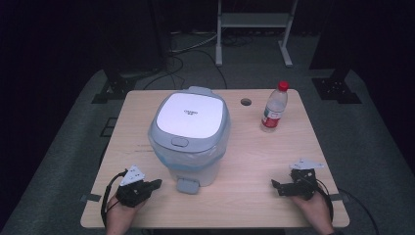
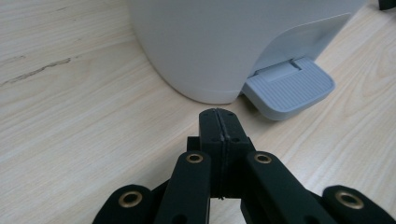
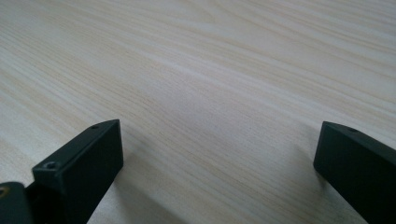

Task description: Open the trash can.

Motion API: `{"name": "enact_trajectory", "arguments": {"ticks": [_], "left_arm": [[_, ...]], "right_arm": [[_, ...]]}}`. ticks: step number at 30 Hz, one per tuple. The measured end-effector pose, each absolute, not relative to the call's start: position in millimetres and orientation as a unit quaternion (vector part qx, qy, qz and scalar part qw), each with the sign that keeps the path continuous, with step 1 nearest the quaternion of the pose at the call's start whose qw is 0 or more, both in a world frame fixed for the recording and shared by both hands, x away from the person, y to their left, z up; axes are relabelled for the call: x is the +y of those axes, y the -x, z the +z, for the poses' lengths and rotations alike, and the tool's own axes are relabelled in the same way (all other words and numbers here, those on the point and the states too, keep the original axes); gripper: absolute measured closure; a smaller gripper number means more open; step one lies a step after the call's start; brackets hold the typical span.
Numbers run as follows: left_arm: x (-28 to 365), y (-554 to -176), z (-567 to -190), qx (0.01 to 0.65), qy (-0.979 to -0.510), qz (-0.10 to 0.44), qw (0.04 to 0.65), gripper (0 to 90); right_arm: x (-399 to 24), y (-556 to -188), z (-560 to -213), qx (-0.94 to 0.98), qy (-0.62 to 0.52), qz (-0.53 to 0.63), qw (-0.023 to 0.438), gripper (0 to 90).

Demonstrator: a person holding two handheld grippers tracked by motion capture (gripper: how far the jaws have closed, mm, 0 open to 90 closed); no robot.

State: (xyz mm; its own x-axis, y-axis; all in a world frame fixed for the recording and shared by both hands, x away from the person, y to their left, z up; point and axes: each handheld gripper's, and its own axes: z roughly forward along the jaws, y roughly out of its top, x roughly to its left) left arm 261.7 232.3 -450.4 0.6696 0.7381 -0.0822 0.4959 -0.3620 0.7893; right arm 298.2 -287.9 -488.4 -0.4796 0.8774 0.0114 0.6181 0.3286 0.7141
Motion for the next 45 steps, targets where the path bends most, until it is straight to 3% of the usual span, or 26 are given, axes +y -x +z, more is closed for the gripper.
{"name": "enact_trajectory", "arguments": {"ticks": [45], "left_arm": [[170.3, -261.1, -447.7, 0.354, -0.823, 0.127, 0.426, 90.0]], "right_arm": [[-287.9, -298.2, -488.4, 0.792, -0.472, 0.336, 0.193, 0.3]]}}
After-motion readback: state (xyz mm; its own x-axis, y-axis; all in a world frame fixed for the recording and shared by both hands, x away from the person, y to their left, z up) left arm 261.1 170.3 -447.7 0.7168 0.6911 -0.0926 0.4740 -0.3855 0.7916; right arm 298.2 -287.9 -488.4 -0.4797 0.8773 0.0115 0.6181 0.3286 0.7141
